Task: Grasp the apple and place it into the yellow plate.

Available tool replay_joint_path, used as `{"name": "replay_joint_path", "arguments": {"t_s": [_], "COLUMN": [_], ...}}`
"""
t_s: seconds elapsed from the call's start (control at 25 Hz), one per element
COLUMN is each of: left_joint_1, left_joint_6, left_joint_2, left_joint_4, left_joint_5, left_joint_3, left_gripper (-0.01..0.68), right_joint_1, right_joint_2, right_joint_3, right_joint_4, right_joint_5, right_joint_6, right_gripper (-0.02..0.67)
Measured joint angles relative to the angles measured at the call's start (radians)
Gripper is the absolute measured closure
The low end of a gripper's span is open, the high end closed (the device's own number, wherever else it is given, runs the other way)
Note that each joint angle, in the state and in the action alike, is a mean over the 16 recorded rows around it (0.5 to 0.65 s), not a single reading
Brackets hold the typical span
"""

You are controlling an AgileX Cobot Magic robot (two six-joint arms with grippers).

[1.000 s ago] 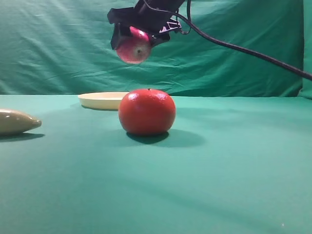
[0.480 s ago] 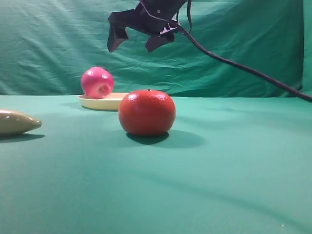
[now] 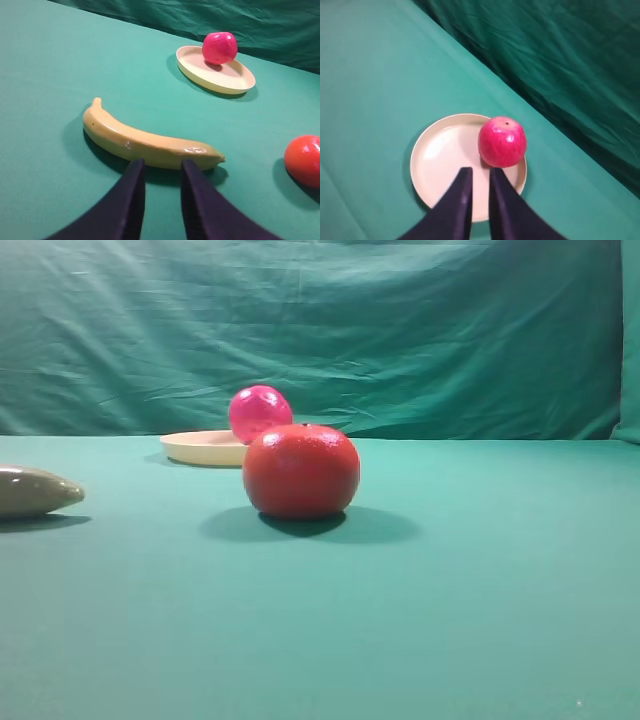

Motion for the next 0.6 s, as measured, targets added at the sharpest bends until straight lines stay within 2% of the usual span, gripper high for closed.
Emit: {"name": "replay_joint_path", "arguments": {"t_s": [0.36, 0.6], "left_joint_1": [0.0, 0.0], "left_joint_6": [0.0, 0.0], "left_joint_2": [0.0, 0.0], "left_joint_4": [0.0, 0.0], "left_joint_5": [0.0, 0.0], "left_joint_3": [0.0, 0.0], "left_gripper": [0.516, 0.516], "right_joint_1": [-0.005, -0.004], "right_joint_2": [-0.195, -0.34], "right_joint_3": [0.0, 0.084], "right_joint_4": [-0.013, 0.0], "right_joint_5": [0.177, 0.2], "right_joint_6": [0.076, 0.093], "right_gripper": [0.649, 0.649]}}
